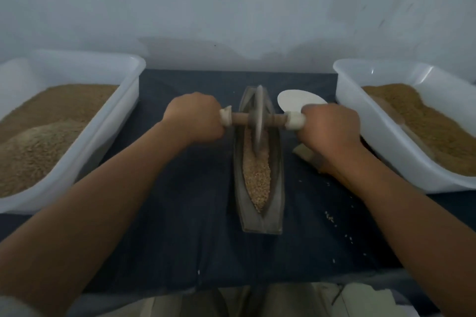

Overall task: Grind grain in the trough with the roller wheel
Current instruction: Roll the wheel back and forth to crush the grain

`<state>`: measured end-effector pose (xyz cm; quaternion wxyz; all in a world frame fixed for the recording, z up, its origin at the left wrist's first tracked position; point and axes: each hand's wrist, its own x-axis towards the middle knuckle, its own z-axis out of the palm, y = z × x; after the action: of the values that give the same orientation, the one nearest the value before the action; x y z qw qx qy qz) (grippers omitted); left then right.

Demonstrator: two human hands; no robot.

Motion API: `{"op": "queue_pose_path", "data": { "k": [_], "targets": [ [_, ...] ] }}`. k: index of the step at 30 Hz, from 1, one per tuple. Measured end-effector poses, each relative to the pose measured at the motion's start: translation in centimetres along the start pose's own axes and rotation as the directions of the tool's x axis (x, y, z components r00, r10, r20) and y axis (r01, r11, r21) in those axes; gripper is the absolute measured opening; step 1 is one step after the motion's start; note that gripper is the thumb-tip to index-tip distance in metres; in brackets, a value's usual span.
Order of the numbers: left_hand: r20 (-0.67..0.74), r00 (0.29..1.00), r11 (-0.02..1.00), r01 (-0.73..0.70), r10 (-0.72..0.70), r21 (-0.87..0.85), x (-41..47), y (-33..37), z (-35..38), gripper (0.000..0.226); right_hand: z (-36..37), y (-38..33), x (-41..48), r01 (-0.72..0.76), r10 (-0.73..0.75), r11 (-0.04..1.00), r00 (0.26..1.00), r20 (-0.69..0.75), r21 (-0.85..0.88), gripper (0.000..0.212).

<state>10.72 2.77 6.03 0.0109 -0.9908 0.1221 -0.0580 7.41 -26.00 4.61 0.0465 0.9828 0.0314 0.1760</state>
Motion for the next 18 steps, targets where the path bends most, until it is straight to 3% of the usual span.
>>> {"op": "queue_pose_path", "data": {
  "k": [6, 9, 12, 15, 18],
  "targets": [
    [0.027, 1.000, 0.998, -0.004, 0.005, -0.058, 0.4, -0.3, 0.3, 0.027, -1.5, -0.7, 0.5, -0.012, 0.015, 0.999, 0.998, 0.063, -0.036, 0.020],
    [-0.064, 0.993, 0.994, -0.104, 0.102, -0.026, -4.8, -1.1, 1.7, 0.032, -2.3, 0.1, -4.5, 0.092, -0.093, 0.994, 0.995, -0.025, -0.060, 0.032],
    [-0.085, 0.992, 0.993, -0.100, 0.094, -0.060, -7.0, -1.7, 2.6, 0.035, -2.3, 0.5, -5.9, 0.170, -0.174, 0.984, 0.982, -0.077, -0.049, 0.039],
    [0.024, 0.999, 0.995, -0.032, 0.034, -0.092, -3.9, -1.1, 2.3, 0.032, -1.1, 0.3, -2.2, 0.127, -0.134, 0.989, 0.987, -0.090, -0.075, 0.034],
    [-0.015, 0.999, 0.997, 0.050, -0.051, -0.063, 1.0, -0.2, 0.7, 0.032, -0.5, -0.3, 2.3, 0.020, -0.020, 1.000, 1.000, -0.004, -0.013, 0.023]
  ]
}}
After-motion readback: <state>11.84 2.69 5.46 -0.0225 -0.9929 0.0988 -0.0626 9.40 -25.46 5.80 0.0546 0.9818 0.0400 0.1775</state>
